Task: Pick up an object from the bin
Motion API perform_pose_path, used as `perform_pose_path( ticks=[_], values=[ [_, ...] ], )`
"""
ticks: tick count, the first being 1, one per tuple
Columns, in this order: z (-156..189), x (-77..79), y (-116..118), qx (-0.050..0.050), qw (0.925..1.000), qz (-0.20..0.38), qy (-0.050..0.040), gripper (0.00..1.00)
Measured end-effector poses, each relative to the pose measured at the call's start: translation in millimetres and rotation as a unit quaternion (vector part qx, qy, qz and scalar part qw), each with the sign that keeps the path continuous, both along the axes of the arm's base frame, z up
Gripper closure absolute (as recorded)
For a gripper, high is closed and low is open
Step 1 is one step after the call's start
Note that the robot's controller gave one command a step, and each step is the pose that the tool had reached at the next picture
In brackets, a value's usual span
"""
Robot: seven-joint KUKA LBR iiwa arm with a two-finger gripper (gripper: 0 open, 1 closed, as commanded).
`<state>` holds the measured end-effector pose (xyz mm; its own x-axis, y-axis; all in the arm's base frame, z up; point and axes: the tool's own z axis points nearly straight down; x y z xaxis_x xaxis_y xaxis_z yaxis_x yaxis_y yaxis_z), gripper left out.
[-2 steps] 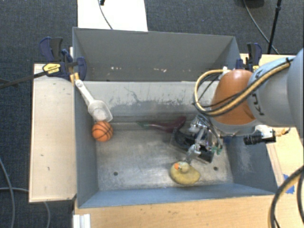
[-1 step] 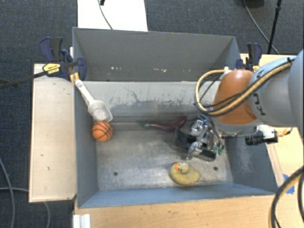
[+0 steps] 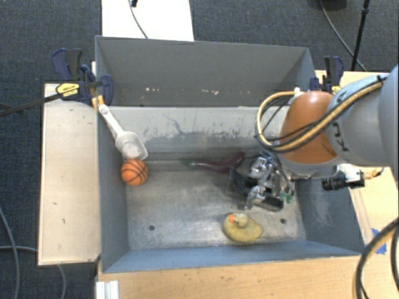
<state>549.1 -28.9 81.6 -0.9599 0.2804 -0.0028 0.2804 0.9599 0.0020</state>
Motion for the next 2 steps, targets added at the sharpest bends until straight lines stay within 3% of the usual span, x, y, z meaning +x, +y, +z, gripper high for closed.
perform_pose_path(
  ticks=[2],
  values=[
    [20.7, -4.0, -0.3, 0.000, 1.0000, 0.001, 0.0073, 1.00]
  ],
)
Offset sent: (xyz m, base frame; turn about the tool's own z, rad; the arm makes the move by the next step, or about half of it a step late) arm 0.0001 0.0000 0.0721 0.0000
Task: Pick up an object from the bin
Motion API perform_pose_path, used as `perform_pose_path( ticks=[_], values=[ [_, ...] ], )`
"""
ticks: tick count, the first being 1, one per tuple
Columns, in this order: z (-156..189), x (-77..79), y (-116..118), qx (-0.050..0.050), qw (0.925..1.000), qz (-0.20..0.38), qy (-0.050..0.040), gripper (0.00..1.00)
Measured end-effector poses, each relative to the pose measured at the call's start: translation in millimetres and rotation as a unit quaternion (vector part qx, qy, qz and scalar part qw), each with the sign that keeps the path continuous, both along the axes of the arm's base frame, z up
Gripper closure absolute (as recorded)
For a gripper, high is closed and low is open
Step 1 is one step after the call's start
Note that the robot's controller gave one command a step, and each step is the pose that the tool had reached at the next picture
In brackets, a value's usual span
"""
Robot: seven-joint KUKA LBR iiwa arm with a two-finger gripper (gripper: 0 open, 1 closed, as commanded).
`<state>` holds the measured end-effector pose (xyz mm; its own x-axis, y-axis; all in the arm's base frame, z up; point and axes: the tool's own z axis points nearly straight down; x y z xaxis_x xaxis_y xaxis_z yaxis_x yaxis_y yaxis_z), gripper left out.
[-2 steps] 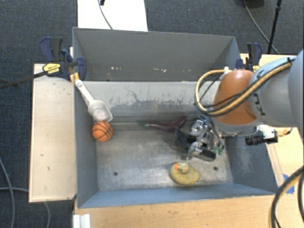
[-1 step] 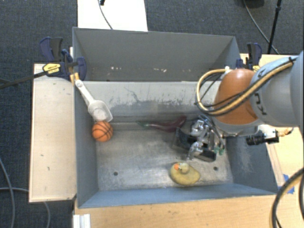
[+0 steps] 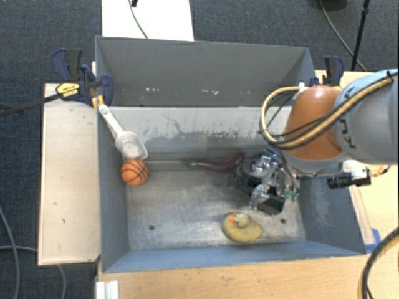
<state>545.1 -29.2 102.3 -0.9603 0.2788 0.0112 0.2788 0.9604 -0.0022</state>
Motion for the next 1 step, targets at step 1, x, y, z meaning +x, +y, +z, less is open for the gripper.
perform_pose_path(
  ticks=[1],
  values=[
    [21.5, 0.9, -0.1, 0.000, 1.0000, 0.000, -0.0016, 1.00]
  ],
)
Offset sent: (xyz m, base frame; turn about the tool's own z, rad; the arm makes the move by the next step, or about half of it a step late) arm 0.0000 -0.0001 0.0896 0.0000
